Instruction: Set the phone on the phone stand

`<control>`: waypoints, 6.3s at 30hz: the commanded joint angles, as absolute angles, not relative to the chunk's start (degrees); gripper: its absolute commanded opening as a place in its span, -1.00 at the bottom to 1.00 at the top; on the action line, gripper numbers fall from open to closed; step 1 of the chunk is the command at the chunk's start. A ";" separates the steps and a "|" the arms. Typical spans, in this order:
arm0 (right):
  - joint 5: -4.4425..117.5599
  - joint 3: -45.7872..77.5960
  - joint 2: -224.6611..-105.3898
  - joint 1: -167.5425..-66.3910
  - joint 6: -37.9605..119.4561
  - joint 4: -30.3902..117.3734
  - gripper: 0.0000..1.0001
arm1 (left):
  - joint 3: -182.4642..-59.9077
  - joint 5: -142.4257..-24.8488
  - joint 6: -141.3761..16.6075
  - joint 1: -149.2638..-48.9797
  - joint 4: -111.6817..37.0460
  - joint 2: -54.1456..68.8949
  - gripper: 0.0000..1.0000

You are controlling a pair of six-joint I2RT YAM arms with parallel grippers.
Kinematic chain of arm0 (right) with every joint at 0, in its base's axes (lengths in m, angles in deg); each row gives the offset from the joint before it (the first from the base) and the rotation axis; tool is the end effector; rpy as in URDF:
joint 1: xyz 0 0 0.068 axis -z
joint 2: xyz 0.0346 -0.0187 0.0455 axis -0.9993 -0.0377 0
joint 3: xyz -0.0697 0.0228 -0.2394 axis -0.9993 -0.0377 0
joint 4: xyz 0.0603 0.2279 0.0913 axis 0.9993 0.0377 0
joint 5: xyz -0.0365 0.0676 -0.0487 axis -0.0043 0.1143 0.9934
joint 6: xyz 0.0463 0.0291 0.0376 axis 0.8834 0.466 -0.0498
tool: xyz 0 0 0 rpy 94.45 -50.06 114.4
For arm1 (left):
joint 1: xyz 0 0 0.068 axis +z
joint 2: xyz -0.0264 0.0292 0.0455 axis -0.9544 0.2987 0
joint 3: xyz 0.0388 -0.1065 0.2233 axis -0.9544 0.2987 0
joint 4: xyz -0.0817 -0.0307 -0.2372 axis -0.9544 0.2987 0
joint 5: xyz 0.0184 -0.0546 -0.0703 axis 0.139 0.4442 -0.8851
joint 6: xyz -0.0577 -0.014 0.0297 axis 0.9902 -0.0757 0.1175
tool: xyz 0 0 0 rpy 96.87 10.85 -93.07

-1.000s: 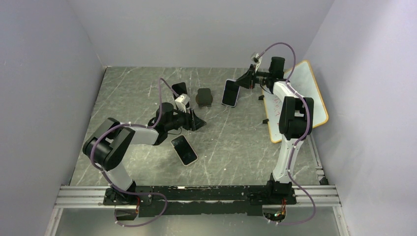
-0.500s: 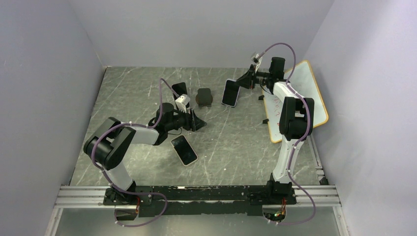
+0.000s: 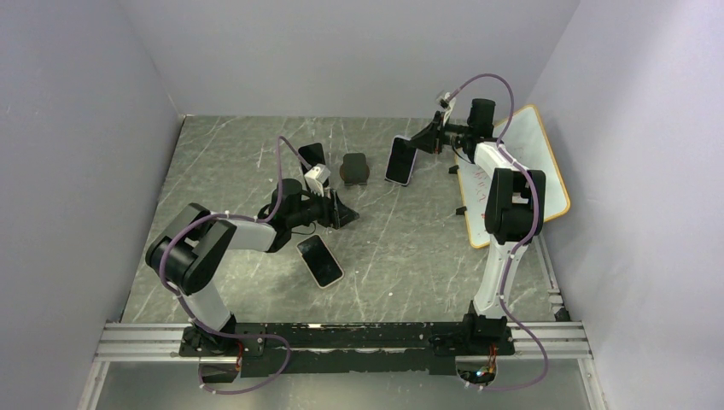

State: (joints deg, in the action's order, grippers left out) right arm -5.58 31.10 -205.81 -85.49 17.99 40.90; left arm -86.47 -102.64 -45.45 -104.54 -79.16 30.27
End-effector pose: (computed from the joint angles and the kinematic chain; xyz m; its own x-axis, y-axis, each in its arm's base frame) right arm 0.4623 0.0304 0.2031 -0.2451 -0.0850 -0.9658 -0.9078 0.3699 0.1978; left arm 0.2738 -0.1989 0.1401 -0.6188 -0.1144 -0.7772 0.6221 0.5327 -0.5737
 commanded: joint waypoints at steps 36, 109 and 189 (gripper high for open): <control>7.05 30.32 -204.45 -81.80 22.65 36.67 0.57 | -86.81 -105.73 -43.08 -104.61 -84.75 32.95 0.31; 69.33 -23.76 -165.94 -147.13 43.42 18.31 1.00 | -87.31 -82.79 -45.63 -84.81 -40.47 -7.44 0.64; 66.38 -17.71 -184.50 -150.33 50.86 22.81 -0.32 | -80.18 -95.45 -39.06 -82.11 -47.68 -2.24 0.66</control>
State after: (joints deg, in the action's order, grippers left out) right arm 69.87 -15.15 -184.78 -152.15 48.70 23.30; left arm -81.86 -88.68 -41.17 -82.56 -41.48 -2.65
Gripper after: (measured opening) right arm 0.790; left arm 0.837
